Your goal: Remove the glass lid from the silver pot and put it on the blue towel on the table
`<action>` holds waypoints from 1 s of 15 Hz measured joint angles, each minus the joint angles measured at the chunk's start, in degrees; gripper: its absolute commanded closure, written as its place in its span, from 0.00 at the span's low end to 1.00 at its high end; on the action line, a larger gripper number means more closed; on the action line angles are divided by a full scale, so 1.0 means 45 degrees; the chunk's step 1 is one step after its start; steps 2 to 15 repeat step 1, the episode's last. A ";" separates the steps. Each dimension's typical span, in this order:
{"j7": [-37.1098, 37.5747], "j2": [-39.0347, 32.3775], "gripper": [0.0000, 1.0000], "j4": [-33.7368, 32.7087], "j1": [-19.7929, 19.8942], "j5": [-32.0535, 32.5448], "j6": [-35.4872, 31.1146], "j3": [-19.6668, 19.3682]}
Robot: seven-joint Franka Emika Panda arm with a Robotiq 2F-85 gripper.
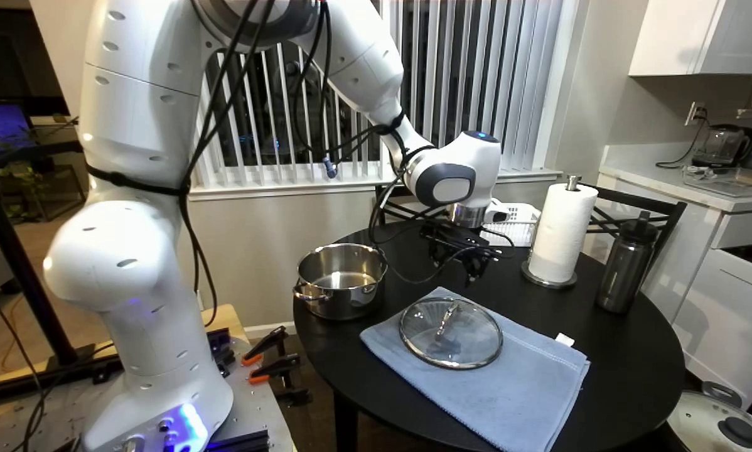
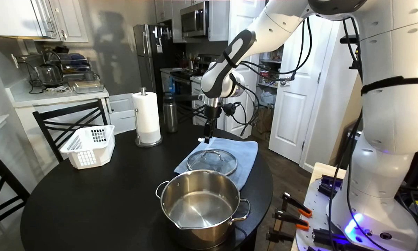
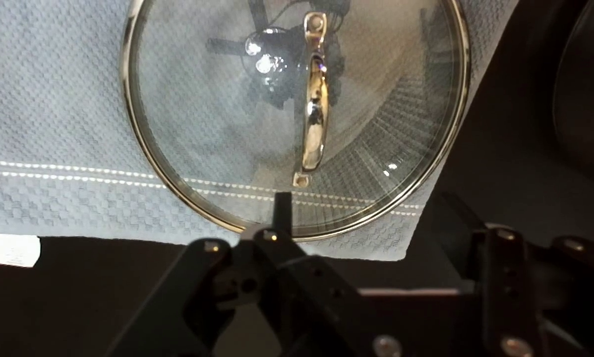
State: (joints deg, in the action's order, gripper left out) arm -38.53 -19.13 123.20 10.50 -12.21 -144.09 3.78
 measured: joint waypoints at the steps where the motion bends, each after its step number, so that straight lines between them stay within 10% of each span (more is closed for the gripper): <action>1: 0.0000 0.0000 0.26 0.0000 0.0000 0.0001 0.0000 0.0000; 15: 0.0000 0.0000 0.26 0.0000 0.0000 0.0001 0.0000 0.0000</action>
